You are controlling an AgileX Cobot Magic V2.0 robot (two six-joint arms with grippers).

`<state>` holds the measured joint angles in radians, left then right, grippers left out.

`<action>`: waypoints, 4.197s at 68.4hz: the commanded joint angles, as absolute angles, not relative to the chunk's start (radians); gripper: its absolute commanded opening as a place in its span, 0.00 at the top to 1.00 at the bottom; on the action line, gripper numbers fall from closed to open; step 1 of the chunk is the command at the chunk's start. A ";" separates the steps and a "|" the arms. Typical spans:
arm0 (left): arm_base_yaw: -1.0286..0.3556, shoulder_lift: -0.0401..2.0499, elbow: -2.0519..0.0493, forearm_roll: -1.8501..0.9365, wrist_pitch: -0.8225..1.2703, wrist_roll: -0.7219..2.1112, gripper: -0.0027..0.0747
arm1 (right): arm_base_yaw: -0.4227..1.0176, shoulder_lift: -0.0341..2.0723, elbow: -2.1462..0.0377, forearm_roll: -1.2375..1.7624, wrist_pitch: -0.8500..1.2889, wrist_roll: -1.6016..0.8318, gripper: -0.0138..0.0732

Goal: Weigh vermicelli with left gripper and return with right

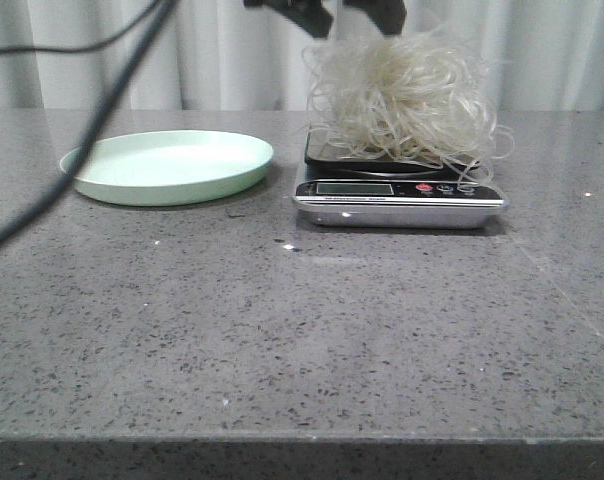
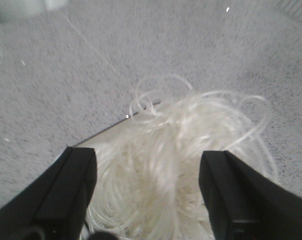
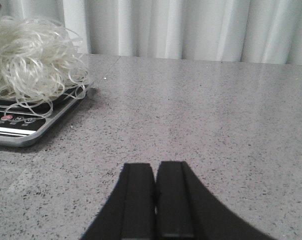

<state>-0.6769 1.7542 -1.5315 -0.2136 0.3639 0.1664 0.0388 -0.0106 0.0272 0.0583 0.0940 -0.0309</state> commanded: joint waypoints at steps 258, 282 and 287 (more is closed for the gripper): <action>-0.201 0.488 -0.488 -0.055 0.079 0.124 0.79 | 0.269 1.733 -1.580 0.332 0.791 -0.123 0.67; -0.201 0.488 -0.488 -0.055 0.079 0.124 0.79 | 0.273 1.673 -1.811 0.366 0.852 -0.123 0.67; -0.201 0.488 -0.488 -0.055 0.079 0.124 0.79 | 0.281 1.673 -1.849 0.395 0.859 -0.123 0.67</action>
<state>-0.2040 0.4850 -0.4598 -0.0469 0.1516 0.1277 0.2705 1.7403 -1.7596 0.3313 0.8975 -0.1135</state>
